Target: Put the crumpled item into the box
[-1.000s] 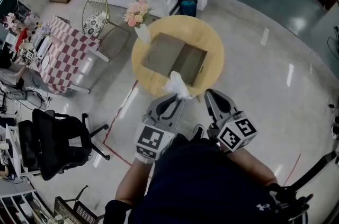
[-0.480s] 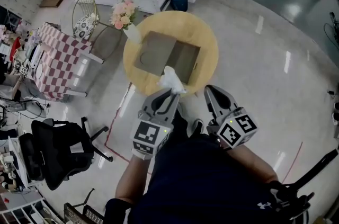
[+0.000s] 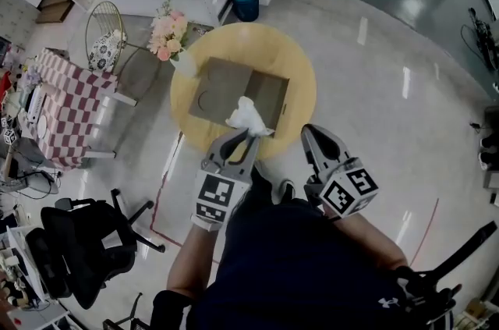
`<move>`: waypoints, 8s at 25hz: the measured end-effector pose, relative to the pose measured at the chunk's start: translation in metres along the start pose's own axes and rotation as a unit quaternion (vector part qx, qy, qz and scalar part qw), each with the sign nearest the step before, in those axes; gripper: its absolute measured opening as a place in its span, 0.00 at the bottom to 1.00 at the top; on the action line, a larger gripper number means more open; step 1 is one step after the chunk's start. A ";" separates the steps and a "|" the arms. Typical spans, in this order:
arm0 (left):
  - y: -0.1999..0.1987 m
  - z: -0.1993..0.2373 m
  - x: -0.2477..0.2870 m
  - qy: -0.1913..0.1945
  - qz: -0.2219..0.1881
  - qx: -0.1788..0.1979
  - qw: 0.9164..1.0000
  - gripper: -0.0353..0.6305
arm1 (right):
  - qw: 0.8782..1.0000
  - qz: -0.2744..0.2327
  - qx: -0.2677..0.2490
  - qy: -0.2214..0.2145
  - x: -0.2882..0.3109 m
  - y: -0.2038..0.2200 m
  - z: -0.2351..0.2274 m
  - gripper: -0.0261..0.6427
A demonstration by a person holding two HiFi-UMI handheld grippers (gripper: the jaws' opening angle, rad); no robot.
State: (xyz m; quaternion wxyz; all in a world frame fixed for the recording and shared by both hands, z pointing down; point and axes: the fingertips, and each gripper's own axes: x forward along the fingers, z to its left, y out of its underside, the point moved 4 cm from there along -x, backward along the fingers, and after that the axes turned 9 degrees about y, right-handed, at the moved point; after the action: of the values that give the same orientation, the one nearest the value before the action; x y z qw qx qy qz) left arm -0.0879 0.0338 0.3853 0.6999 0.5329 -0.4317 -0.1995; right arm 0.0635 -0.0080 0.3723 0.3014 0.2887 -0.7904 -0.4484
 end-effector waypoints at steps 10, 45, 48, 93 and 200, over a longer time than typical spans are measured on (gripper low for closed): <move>0.018 0.084 0.028 0.050 0.019 -0.002 0.999 0.15 | 0.999 0.018 -0.010 0.045 0.075 0.001 0.008 0.06; 0.076 0.107 0.182 0.141 0.210 0.109 0.961 0.15 | 0.994 0.029 0.046 0.097 0.121 -0.020 -0.100 0.06; 0.088 0.110 0.193 0.149 0.234 0.124 0.953 0.15 | 0.994 0.030 0.049 0.098 0.123 -0.020 -0.107 0.06; 0.195 0.129 0.276 0.195 0.428 0.366 0.803 0.16 | 0.982 -0.083 -0.156 0.071 0.191 -0.071 -0.109 0.06; -0.158 0.147 0.044 -0.075 -0.211 0.000 0.975 0.08 | 0.977 -0.142 -0.158 0.023 0.127 -0.148 -0.028 0.06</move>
State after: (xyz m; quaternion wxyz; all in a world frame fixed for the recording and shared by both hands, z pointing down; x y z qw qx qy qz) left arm -0.1551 -0.1388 0.2657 0.6078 0.5955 -0.3604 -0.3822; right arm 0.0286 -0.1787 0.2808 0.2945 0.3567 -0.6533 -0.5994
